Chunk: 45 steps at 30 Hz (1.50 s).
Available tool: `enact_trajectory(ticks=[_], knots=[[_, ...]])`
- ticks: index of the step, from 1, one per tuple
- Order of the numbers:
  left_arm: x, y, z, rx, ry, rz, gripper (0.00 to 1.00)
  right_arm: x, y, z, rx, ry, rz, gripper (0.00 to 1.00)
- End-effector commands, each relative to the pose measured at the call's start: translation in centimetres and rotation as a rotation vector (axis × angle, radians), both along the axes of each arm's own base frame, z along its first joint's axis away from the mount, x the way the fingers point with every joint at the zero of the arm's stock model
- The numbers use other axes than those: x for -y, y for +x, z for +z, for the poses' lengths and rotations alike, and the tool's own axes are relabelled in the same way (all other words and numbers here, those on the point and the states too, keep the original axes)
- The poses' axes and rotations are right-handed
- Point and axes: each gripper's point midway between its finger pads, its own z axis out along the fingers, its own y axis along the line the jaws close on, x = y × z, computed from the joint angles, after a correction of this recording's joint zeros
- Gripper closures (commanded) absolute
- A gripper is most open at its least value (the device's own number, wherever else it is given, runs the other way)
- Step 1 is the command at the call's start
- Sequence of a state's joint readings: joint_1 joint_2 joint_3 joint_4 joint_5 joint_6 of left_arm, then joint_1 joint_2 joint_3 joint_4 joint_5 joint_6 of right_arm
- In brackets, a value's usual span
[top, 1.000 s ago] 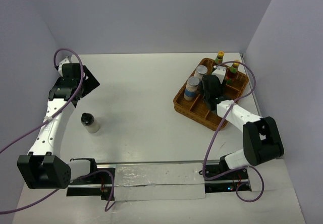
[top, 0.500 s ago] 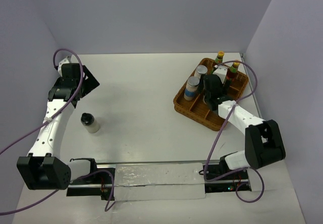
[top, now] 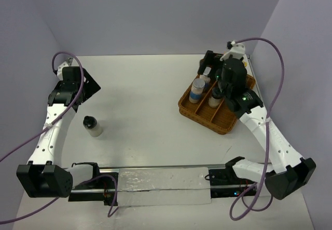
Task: Organize the condiment bottles
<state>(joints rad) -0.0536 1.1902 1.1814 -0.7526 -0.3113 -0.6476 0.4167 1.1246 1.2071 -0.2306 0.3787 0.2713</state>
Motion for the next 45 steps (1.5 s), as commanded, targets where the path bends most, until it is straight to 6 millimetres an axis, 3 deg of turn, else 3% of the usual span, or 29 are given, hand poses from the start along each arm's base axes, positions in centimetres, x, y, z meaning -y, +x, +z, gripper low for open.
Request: enact_trajectory(ticks=[1,4,8,14,23,33,45], knots=[[-1.6,-2.2,2.3,0.011,0.057,0.07,0.0,-9.5,-2.6,-0.7,-0.083,-0.009,0.345,0.0],[-2.9,-4.5,1.1,-0.069,0.113,0.118,0.01,-14.4,-3.5,-2.0,-0.119,-0.022,0.477,0.0],[-3.5,-6.6,-0.2,-0.128,0.127,0.167,0.0,-16.4,-3.3,-3.8,-0.163,-0.046,0.506,0.0],[-2.3,-7.8,-4.8,-0.187,0.049,0.162,0.0,-16.2,-3.2,-4.0,-0.154,-0.046,0.493,0.0],[-0.8,-6.6,-7.9,-0.187,-0.04,0.156,0.01,-16.2,-3.2,-5.1,-0.178,-0.056,0.497,0.0],[-1.0,-6.2,-10.0,-0.228,-0.037,0.192,0.01,-16.4,-3.3,-6.0,-0.197,-0.064,0.503,0.0],[-2.2,-7.0,-11.1,-0.278,0.011,0.275,0.14,-16.4,-3.3,-6.7,-0.21,-0.071,0.503,0.0]])
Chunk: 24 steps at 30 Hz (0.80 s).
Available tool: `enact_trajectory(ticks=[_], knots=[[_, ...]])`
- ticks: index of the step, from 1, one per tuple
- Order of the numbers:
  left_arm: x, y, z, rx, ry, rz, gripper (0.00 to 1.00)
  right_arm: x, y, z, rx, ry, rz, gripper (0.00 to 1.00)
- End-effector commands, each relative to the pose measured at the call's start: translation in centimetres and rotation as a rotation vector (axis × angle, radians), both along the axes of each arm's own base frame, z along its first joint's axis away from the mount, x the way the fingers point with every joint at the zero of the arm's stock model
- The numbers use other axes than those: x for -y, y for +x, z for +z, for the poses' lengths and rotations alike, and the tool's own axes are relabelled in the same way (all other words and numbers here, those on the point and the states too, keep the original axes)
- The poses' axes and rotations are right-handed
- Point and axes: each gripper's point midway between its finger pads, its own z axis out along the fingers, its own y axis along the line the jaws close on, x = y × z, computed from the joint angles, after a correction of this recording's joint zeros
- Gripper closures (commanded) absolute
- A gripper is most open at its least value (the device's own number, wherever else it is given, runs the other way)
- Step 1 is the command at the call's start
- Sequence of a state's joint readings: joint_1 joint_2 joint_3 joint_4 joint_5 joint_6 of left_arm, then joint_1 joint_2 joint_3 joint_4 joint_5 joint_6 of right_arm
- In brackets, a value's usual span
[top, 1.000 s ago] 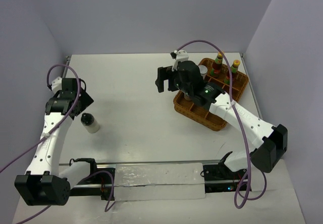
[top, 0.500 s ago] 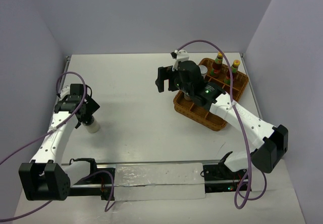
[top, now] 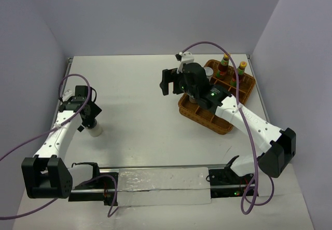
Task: Organize the condiment bottles
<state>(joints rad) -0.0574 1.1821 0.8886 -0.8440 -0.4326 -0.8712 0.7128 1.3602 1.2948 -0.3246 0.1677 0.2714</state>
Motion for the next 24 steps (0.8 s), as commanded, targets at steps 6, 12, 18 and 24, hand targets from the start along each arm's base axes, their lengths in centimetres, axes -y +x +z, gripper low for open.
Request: enact_trajectory(ticks=[6,12,18,24], knots=[[-0.2,0.4,-0.5,-0.004,0.015,0.023,0.3,0.1,-0.2,0.4,0.022,0.017,0.002,0.0],[0.0,0.6,-0.1,-0.005,0.011,-0.008,0.51,0.2,-0.1,0.8,0.031,0.021,-0.005,0.0],[3.0,2.6,5.2,0.079,0.028,-0.181,0.76,1.4,0.0,1.9,0.049,0.01,-0.058,0.0],[11.2,4.4,10.3,0.135,0.048,-0.4,0.77,4.0,-0.1,2.7,0.069,-0.014,-0.147,0.0]])
